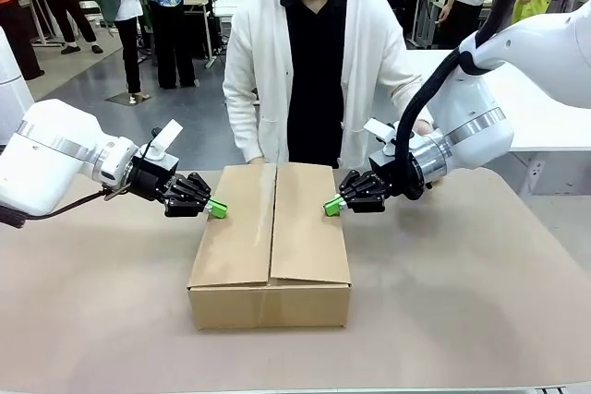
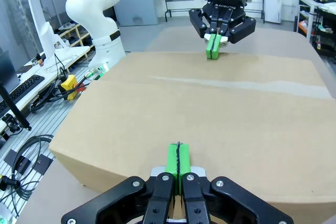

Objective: Wrap the clocks to prevent damage.
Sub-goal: After the human seals the box with tape, release both hands from the side flaps of the Package Box.

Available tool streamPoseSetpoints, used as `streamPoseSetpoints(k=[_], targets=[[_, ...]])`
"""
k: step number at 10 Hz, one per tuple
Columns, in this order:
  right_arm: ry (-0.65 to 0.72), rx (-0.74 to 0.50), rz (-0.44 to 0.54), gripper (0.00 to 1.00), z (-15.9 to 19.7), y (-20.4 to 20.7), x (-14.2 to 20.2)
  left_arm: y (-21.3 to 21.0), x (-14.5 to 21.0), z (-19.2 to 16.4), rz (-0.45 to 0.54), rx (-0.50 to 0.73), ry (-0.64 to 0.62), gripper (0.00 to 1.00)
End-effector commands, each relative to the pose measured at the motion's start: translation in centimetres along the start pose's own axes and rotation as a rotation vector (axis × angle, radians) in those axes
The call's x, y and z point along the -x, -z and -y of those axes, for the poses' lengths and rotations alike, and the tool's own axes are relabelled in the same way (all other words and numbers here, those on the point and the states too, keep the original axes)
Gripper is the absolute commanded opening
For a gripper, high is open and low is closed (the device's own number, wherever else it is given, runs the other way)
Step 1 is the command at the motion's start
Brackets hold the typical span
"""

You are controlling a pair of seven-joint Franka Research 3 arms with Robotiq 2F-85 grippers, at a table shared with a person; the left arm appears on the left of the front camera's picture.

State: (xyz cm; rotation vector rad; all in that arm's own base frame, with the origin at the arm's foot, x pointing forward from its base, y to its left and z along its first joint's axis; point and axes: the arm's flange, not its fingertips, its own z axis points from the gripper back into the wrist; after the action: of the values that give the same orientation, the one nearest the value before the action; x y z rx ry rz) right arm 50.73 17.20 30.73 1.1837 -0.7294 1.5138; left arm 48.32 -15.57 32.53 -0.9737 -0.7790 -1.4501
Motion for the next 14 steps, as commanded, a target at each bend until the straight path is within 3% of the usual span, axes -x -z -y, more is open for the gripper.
streamPoseSetpoints(k=[1,14], targets=[[0.001,0.006,-0.002,0.01,0.13,0.21,0.37,0.11,0.43,0.05,-0.004,-0.007,0.005,0.0],[0.001,0.006,-0.002,0.01,0.13,0.21,0.37,0.11,0.43,0.05,-0.004,-0.007,0.005,0.0]])
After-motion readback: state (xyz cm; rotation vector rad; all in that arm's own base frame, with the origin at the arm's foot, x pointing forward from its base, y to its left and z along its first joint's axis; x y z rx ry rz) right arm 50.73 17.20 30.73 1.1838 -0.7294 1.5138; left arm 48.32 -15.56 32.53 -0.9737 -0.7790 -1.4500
